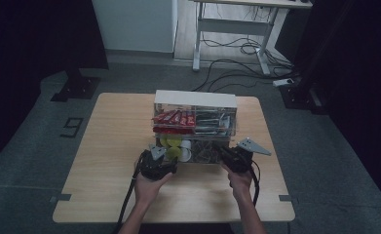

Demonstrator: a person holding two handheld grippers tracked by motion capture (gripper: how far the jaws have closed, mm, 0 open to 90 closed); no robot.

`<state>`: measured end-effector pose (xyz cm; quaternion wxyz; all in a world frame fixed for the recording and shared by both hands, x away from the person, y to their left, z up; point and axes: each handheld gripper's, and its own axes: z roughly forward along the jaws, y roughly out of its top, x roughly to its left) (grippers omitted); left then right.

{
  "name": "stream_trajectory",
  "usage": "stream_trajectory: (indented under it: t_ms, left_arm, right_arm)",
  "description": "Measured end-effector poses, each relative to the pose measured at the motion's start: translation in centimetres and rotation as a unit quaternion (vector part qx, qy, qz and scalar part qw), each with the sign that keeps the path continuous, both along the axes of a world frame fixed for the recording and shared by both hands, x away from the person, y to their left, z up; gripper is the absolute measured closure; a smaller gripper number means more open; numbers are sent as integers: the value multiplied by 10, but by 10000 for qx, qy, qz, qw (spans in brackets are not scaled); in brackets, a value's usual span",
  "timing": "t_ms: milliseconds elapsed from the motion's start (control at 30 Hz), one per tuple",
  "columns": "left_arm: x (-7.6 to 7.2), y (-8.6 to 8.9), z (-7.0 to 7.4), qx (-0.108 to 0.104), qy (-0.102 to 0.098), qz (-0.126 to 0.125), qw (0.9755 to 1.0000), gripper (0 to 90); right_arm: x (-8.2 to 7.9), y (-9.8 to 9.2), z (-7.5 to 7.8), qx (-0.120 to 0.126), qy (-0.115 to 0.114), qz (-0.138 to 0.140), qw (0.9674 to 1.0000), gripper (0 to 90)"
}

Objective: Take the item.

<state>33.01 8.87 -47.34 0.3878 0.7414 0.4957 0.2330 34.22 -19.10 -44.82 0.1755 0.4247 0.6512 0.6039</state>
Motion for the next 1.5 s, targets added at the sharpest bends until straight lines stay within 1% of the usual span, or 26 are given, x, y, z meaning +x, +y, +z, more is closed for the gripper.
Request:
stream_trajectory:
  t_ms: [133,300,367,600,733,1000,1133,1300,1500]
  left_arm:
    - [5,-4,-4,60,27,25,10000,293]
    - [10,-10,-8,103,-9,67,9999,286]
    - [11,-11,-8,76,-19,76,9999,278]
    - [11,-18,-7,101,-51,27,9999,278]
    - [14,-23,-7,154,-35,1,9999,277]
    - [17,-26,-10,235,-59,78,9997,276]
    - [15,-28,-11,259,-85,68,9996,310]
    - [14,-27,-11,224,-69,25,9997,371]
    - [14,-26,-11,164,-78,34,9998,370]
  right_arm:
    - [0,0,0,7,4,4,10000,890]
    - [0,-1,0,16,-3,1,10000,891]
    - [0,-1,0,23,-2,-2,10000,891]
    - [0,-2,0,26,0,0,10000,891]
    - [0,-2,0,35,0,3,10000,891]
    - [0,-2,0,45,9,0,10000,892]
    - [0,-2,0,38,5,-6,10000,892]
    - [0,-2,0,36,6,-12,10000,892]
    - [0,-2,0,34,1,-8,10000,891]
